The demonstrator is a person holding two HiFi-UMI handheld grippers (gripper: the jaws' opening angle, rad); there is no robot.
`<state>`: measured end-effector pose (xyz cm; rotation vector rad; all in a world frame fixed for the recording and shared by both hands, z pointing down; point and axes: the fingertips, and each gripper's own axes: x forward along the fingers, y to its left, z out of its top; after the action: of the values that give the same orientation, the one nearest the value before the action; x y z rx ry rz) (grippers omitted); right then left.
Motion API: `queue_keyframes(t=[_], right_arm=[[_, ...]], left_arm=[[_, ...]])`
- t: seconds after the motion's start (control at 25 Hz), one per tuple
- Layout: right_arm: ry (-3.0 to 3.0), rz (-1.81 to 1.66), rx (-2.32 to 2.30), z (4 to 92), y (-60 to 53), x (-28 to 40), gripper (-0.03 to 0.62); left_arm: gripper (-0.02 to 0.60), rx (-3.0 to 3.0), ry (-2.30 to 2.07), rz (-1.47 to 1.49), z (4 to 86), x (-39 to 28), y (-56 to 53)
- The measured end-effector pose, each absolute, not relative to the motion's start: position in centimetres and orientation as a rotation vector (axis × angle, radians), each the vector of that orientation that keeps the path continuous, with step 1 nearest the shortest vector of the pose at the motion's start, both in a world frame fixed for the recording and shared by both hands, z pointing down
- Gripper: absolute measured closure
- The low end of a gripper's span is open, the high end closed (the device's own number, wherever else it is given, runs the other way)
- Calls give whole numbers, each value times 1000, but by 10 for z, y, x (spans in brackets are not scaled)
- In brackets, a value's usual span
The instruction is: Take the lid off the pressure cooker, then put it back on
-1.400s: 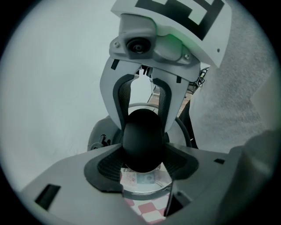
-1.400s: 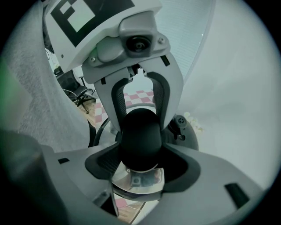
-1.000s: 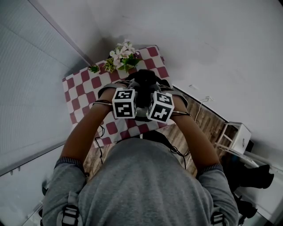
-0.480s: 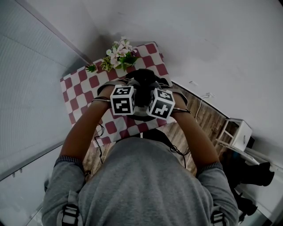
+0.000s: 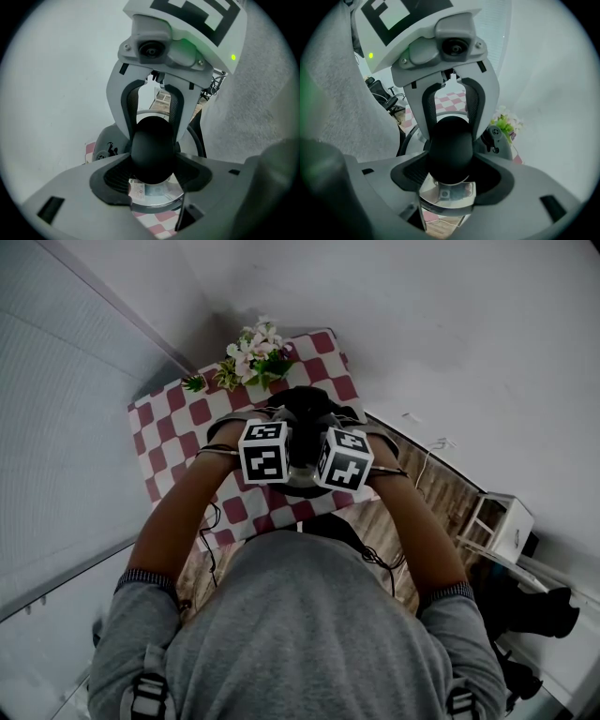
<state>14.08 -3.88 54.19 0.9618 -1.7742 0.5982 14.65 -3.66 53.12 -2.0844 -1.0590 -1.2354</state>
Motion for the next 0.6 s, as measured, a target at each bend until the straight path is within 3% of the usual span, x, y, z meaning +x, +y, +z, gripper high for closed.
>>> queue_keyframes(t=[0.6], right_arm=[[-1818, 579, 822, 554, -38, 149, 299]], left_arm=[[281, -2220, -1033, -1292, 542, 155, -35]])
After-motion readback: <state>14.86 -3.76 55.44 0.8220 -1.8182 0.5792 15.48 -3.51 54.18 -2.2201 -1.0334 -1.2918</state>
